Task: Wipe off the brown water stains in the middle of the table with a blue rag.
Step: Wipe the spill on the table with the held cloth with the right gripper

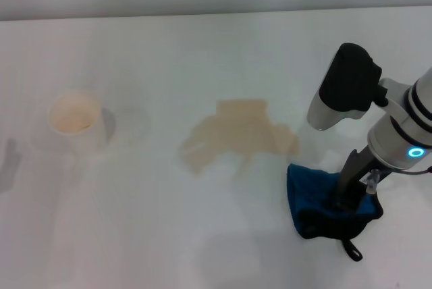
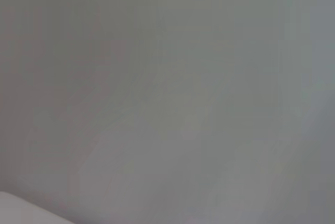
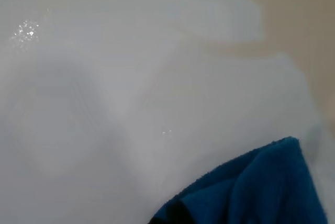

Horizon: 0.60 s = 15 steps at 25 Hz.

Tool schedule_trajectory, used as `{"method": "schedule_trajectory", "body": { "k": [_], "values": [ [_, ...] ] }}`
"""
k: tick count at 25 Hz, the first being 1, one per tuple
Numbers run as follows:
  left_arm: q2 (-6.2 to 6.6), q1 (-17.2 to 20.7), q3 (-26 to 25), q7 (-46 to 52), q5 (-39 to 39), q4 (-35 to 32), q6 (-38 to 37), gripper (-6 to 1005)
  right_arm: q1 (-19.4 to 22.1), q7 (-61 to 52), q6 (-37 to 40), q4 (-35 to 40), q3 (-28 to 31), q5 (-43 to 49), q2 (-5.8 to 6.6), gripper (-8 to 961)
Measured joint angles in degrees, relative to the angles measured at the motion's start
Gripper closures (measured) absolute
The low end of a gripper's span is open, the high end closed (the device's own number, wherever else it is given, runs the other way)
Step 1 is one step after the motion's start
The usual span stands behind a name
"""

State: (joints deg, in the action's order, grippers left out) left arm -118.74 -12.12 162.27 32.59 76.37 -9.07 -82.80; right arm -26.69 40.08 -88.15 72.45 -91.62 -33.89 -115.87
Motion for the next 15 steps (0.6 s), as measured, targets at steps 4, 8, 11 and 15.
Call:
{"method": "schedule_trajectory", "body": {
  "k": [4, 8, 11, 15],
  "values": [
    [0.00, 0.0, 0.1, 0.0, 0.0, 0.3, -0.2, 123, -0.1, -0.3, 1.7, -0.7, -1.0, -1.7, 0.03, 865],
    [0.00, 0.0, 0.1, 0.0, 0.0, 0.4, -0.6, 123, -1.0, -0.3, 3.9, -1.1, -3.7, -5.3, 0.01, 886],
    [0.00, 0.0, 0.2, 0.5, 0.0, 0.4, -0.6, 123, -2.6, -0.3, 6.5, -2.3, -7.0, -8.7, 0.00, 896],
    [0.00, 0.0, 0.3, 0.9, -0.1, 0.5, -0.7, 123, -5.6, -0.1, 11.1, -5.4, -11.2, -14.2, -0.13, 902]
  ]
}}
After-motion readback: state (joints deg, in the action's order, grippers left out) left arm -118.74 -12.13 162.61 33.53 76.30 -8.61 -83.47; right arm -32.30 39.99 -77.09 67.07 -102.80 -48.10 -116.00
